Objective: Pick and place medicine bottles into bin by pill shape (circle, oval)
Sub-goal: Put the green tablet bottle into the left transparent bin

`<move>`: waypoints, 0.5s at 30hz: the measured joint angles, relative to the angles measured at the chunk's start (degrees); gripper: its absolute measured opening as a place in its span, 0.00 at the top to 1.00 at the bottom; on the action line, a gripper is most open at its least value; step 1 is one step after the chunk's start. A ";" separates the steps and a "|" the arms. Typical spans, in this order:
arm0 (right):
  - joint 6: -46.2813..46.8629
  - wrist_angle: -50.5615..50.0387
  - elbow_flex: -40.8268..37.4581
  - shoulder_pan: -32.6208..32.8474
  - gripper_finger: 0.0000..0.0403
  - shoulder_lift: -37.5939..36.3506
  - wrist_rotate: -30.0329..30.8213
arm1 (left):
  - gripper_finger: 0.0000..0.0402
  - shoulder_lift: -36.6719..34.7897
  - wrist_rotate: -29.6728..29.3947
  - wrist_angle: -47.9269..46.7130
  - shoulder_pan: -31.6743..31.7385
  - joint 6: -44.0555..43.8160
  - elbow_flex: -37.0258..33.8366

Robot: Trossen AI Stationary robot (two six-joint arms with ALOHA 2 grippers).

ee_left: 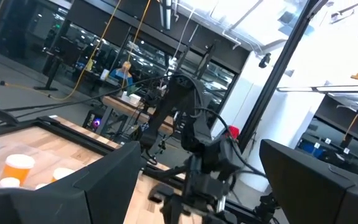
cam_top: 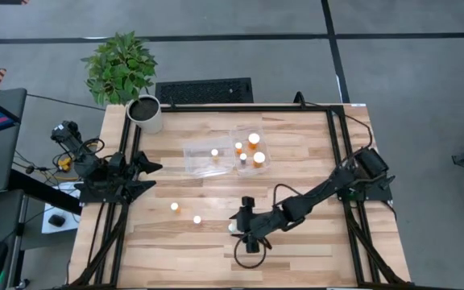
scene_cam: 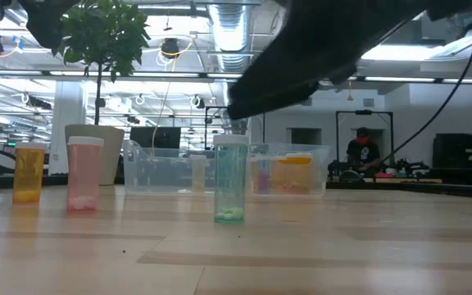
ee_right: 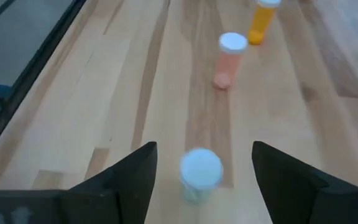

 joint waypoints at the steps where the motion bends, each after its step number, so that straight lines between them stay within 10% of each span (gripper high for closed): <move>1: -0.08 0.11 0.67 -0.01 0.33 1.11 -0.18 | 0.20 0.01 0.00 -0.06 0.01 0.00 0.00; 15: -0.82 -1.43 3.02 -0.86 0.33 5.16 -0.14 | 0.20 0.00 0.06 -0.27 -0.01 -0.17 -0.02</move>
